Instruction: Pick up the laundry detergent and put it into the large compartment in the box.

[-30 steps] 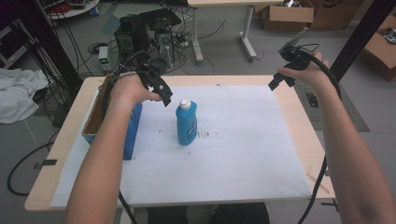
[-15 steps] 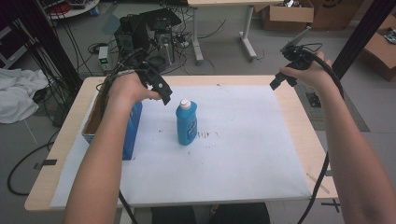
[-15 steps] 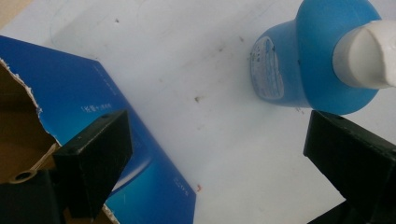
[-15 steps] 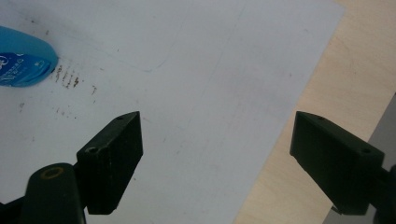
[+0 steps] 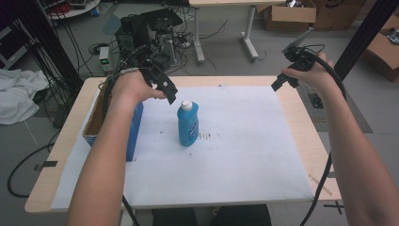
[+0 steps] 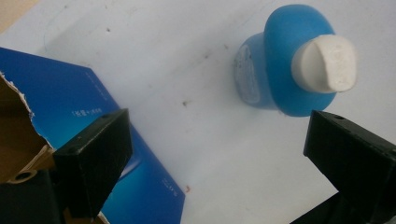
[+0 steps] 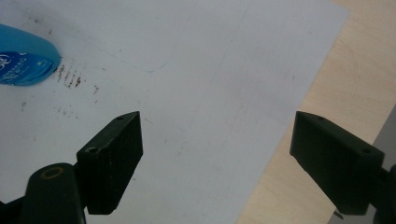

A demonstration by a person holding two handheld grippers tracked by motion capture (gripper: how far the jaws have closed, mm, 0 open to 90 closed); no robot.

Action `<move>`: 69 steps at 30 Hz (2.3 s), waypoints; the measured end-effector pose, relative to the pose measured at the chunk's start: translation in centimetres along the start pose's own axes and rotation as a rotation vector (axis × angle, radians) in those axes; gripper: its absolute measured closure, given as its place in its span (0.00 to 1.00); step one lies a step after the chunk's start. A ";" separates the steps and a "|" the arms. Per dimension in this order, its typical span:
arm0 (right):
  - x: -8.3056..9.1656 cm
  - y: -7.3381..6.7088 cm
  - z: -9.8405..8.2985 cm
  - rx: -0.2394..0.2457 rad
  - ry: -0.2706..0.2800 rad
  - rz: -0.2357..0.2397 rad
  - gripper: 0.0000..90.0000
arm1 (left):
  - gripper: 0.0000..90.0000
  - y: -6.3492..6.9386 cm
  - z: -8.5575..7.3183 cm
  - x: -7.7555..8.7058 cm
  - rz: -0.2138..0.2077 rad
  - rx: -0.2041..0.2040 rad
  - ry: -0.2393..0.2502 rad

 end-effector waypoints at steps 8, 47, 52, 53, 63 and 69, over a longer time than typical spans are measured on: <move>0.0 0.1 -0.2 -0.004 0.003 0.000 0.19 | 0.08 1.1 0.7 0.3 -0.029 0.043 0.026; -0.1 0.1 -0.5 -0.001 0.013 0.009 0.19 | 0.15 5.8 3.1 -3.4 -0.032 0.045 -0.002; -0.3 0.1 -0.6 -0.002 0.013 0.013 0.19 | 0.16 6.0 3.2 -3.9 -0.029 0.048 -0.004; -0.3 0.1 -0.6 -0.002 0.015 0.014 0.19 | 0.16 6.0 3.2 -4.0 -0.029 0.048 -0.008; -0.3 0.2 -0.6 -0.001 0.016 0.013 0.19 | 0.16 6.0 3.1 -5.3 -0.013 0.053 -0.037; -0.5 0.3 -0.7 -0.004 0.014 0.015 0.19 | 0.16 6.2 3.1 -5.9 -0.019 0.048 -0.044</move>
Point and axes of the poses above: each handheld gripper's, and its own axes: x roughly backward along the jaws, z roughly out of its top, y roughly to its right, the point moved 5 cm from there along -x, roughly forward along the jaws, and after that the axes turned 1 degree about y, right-handed, at the moved point
